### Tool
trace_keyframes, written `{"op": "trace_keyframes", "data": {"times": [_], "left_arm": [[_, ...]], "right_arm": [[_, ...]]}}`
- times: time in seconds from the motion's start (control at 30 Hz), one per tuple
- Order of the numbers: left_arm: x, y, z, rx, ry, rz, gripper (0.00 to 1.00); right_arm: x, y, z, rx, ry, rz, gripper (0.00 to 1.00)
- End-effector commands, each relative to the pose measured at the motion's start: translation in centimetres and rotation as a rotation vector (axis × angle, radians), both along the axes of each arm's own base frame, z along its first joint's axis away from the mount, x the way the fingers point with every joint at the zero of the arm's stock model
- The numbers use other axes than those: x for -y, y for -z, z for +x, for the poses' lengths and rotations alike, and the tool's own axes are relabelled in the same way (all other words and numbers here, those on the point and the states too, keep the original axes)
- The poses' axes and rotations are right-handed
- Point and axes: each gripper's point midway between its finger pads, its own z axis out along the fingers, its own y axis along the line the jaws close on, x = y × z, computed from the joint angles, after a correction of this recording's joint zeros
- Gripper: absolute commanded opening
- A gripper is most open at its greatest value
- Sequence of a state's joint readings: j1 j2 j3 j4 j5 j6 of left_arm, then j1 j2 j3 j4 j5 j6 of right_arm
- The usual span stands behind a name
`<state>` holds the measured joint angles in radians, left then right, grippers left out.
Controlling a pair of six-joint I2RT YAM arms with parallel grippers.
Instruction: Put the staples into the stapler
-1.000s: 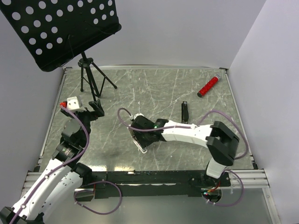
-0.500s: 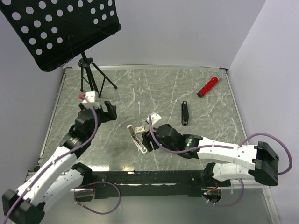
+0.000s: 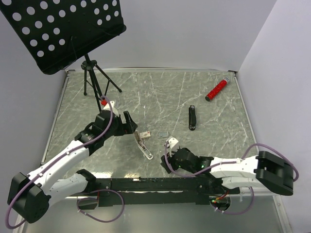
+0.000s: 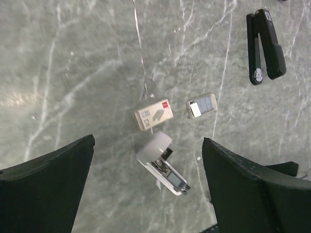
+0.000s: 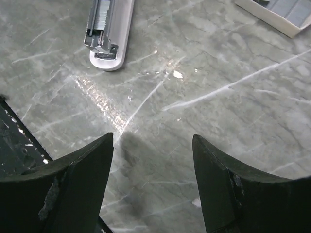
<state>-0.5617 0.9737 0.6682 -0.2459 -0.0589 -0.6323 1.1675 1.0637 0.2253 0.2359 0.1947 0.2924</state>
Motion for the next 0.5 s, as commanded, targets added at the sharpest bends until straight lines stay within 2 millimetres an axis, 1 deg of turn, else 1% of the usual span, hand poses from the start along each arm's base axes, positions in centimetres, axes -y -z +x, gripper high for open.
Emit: {"op": "trace_keyframes", "data": {"times": [0.0, 0.03, 0.07, 0.1, 0.13, 0.17, 0.2, 0.23, 0.27, 0.33, 0.37, 0.47], "left_arm": [[1.5, -0.6, -0.2, -0.072, -0.047, -0.113, 0.97], [1.6, -0.5, -0.2, -0.084, -0.064, -0.121, 0.97], [1.6, -0.3, -0.2, -0.105, -0.084, -0.127, 0.97], [1.7, 0.1, -0.1, -0.138, -0.125, -0.153, 0.97], [1.4, 0.3, 0.1, -0.149, -0.162, -0.153, 0.97], [1.1, 0.5, 0.0, -0.175, -0.194, -0.153, 0.97], [1.1, 0.6, 0.0, -0.204, -0.234, -0.178, 0.97], [1.1, 0.3, 0.1, -0.208, -0.247, -0.183, 0.97], [0.6, 0.5, 0.0, -0.219, -0.283, -0.174, 0.97], [0.2, 0.6, 0.1, -0.222, -0.316, -0.168, 0.97], [0.2, 0.7, 0.0, -0.228, -0.320, -0.174, 0.97], [0.8, 0.8, -0.2, -0.253, -0.303, -0.191, 0.97]], "right_arm": [[-3.6, -3.3, 1.6, 0.112, 0.002, 0.173, 0.72], [-3.8, -3.0, 1.6, 0.114, -0.004, 0.166, 0.71], [-4.0, -2.0, 1.5, 0.111, -0.016, 0.136, 0.71], [-4.5, -2.0, 1.7, 0.128, -0.027, 0.126, 0.71], [-5.1, -2.0, 1.6, 0.138, -0.038, 0.131, 0.71], [-5.1, -0.7, 1.5, 0.126, -0.043, 0.091, 0.71], [-5.8, -0.9, 1.5, 0.130, -0.048, 0.091, 0.71], [-6.2, -0.5, 1.2, 0.125, -0.060, 0.081, 0.68], [-6.4, 0.2, 1.0, 0.120, -0.065, 0.061, 0.68], [-7.1, 0.1, 0.8, 0.126, -0.070, 0.077, 0.67], [-7.2, 0.7, 0.6, 0.119, -0.074, 0.059, 0.67], [-7.6, 1.7, 0.6, 0.115, -0.069, 0.031, 0.66]]}}
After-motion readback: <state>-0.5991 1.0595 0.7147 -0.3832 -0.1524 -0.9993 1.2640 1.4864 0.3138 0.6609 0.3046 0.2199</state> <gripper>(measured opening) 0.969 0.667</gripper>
